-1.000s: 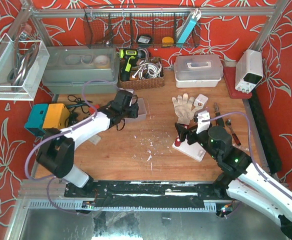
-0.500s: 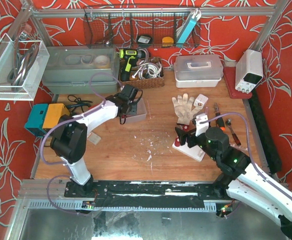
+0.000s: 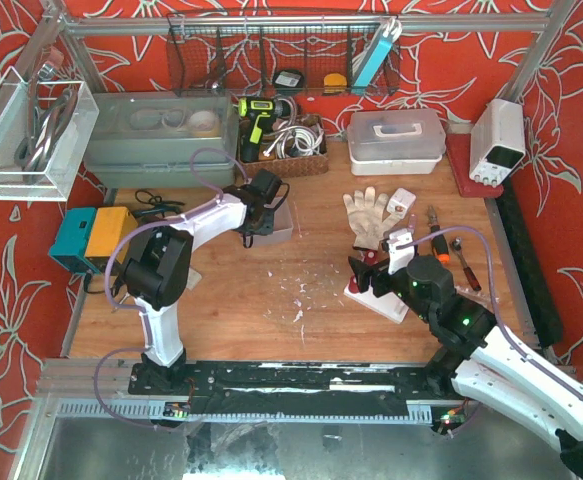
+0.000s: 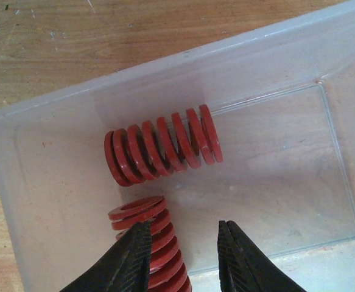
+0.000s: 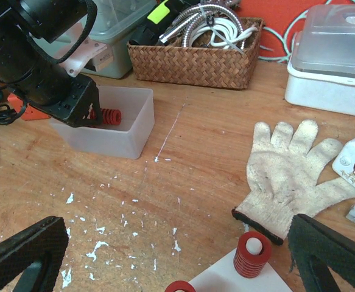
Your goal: Install the large spring
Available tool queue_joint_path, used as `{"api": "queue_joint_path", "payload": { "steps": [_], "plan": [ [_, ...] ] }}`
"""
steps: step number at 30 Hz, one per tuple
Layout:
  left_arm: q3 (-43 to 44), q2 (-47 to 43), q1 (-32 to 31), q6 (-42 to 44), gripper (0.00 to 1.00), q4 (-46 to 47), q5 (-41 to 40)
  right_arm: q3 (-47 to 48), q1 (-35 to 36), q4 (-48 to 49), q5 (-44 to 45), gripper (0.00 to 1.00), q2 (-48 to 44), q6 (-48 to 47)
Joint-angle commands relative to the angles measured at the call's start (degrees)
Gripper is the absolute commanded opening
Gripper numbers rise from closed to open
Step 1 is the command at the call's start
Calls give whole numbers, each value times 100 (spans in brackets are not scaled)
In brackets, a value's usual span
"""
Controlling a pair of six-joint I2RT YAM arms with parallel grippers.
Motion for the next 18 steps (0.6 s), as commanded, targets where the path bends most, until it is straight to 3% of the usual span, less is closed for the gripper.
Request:
{"api": "queue_joint_path", "payload": {
  "steps": [1,9,18],
  "plan": [
    [228,197,23,-123,35,-401,-100,-22,1,67,149,99,19,12],
    [640,245,17,-80,47,-848,-149,-156,3,243,134,99,67,125],
    [908,328,-7,-674,53,-1086,-193,-218,6,259,195,99,7,192]
  ]
}}
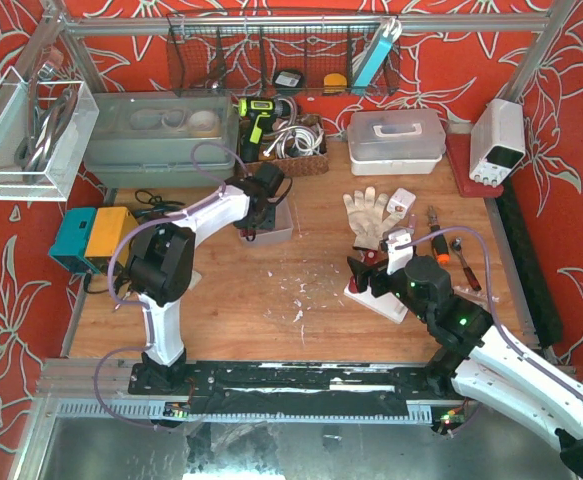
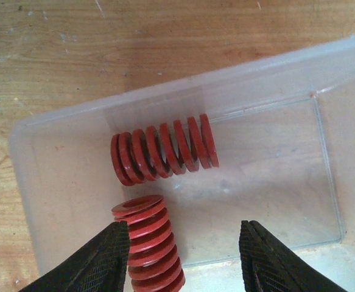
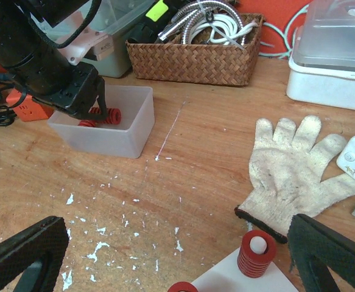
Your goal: Install the large spring
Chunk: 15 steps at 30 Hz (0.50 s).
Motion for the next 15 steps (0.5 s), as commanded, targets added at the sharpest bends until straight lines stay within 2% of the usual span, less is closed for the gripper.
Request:
{"api": "queue_joint_path", "payload": {
  "steps": [1,5,15],
  "plan": [
    [421,181,-30,-595,53,-628,-390,-112,2,93,209,99,-93,112],
    [923,473,-146,-1135,52,-1281,-913,-175,4,98,297,99,-209,120],
    [1424,954,-241,-1900,45,-1991,-1081,-234,1,129,362,99,-254,94]
  ]
}}
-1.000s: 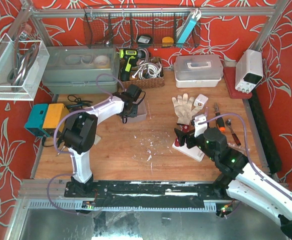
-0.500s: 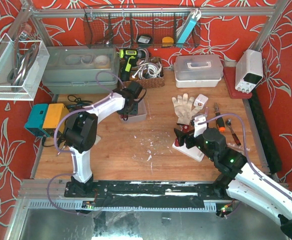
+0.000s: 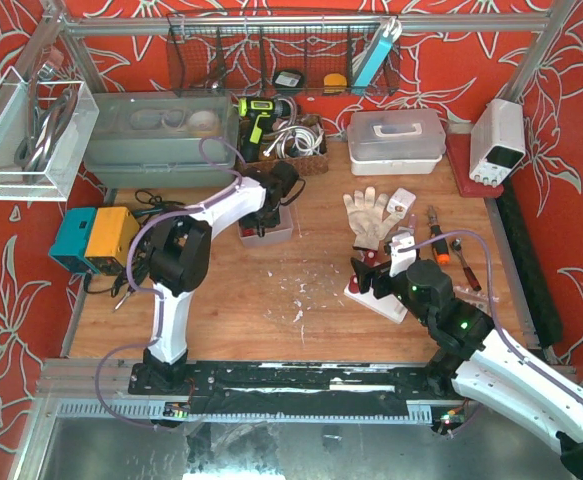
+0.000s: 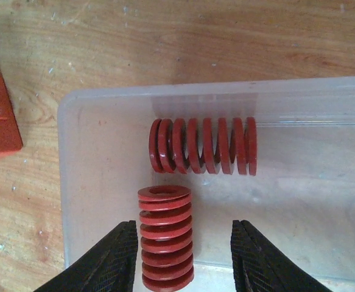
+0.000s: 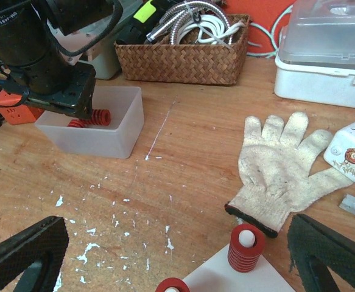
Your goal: Install the large spring
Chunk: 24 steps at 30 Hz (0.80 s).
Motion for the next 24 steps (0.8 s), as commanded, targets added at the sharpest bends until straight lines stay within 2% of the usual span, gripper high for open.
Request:
{"api": "queue_joint_path", "payload": {
  "steps": [1,14,24],
  "plan": [
    [245,241,-14,-514,45,-584,-211,-46,6,83,171,99,-52,18],
    [120,565,-20,-663,42,-391,318,-56,4,116,258,98,10,-51],
    [215,789,-21,-697,48,-236,534,-31,6,153,310,98,151,-147]
  ]
}}
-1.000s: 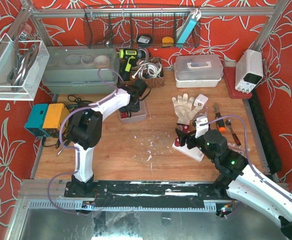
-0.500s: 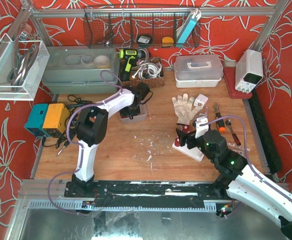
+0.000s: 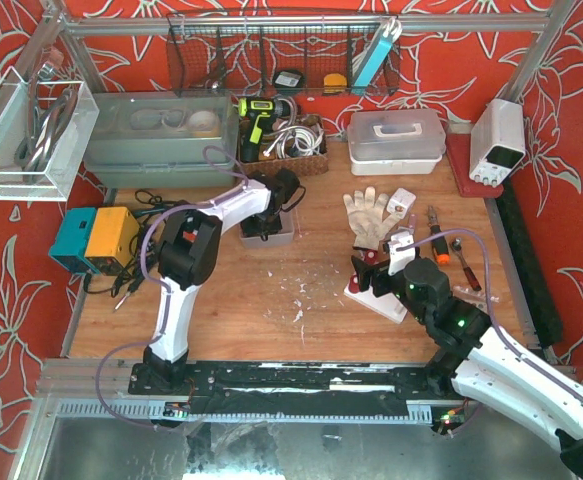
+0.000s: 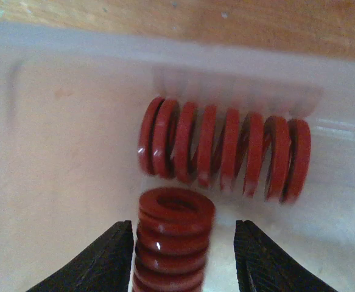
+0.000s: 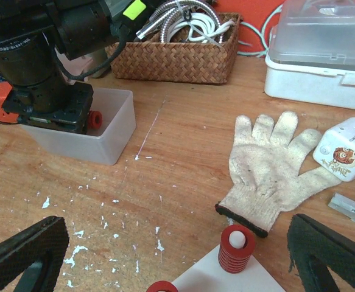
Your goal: Install the large spring
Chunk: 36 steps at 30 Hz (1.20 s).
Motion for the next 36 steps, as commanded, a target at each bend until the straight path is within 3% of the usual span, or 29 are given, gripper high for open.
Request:
{"api": "queue_joint_path", "payload": {
  "steps": [1,8,24,30,36],
  "plan": [
    [144,240,-27,-51,48,-13,337,-24,6,80,129,98,24,-81],
    [412,-185,-18,31,49,-66,33,-42,6,148,114,98,52,-41],
    [-864,-228,-27,225,48,665,435,-47,2,184,112,98,123,-46],
    [-977,-215,-22,235,39,759,469,-46,1,213,108,99,216,-18],
    [-971,-688,-22,393,17,845,269,84,2,119,-87,99,319,82]
  ]
}}
